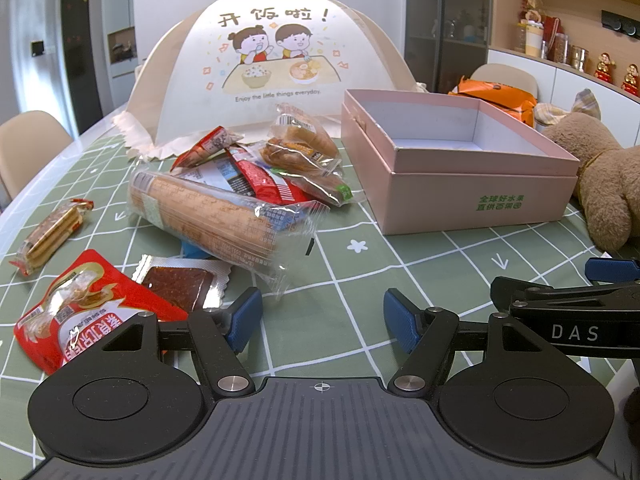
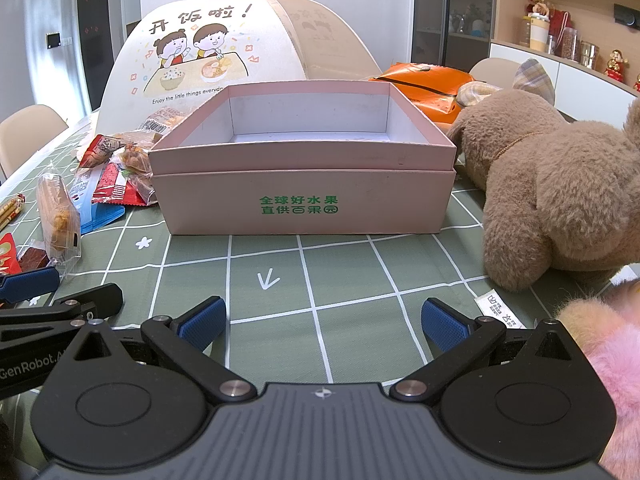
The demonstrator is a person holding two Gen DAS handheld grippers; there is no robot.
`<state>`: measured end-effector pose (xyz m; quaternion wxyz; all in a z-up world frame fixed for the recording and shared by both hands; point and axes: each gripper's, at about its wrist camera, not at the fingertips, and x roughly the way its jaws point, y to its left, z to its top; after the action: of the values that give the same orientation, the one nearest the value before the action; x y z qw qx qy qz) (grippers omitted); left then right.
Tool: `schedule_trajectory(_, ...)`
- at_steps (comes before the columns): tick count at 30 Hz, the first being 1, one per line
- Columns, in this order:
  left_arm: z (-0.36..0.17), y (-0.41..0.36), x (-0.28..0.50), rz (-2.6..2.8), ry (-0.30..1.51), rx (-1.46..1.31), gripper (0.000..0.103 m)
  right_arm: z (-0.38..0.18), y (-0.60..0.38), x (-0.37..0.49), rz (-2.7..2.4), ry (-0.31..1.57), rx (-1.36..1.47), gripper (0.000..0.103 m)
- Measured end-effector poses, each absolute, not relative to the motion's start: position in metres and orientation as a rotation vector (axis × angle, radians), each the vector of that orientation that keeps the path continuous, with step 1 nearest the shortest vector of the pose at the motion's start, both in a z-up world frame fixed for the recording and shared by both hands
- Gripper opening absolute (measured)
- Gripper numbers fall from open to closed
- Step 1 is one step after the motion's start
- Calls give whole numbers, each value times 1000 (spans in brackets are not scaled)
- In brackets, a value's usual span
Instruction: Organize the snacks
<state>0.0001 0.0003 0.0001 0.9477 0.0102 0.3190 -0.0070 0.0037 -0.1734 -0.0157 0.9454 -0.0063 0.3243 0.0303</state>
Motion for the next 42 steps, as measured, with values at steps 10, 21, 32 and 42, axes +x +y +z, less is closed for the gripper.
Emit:
schedule_trajectory(10,0,0,0,-14,649,21,73,-16,-173,4,62,661,-13,103)
schedule_trajectory(21,0,0,0,-14,649,21,73,-16,-173,4,62,661,-13,103)
schedule_trajectory(32,0,0,0,-14,649,21,73,-16,-173,3,62,661,-13,103)
schedule_trajectory(42,12,8,-3,-46,729,-61,66,-8,-175,9,135,755,-42,103)
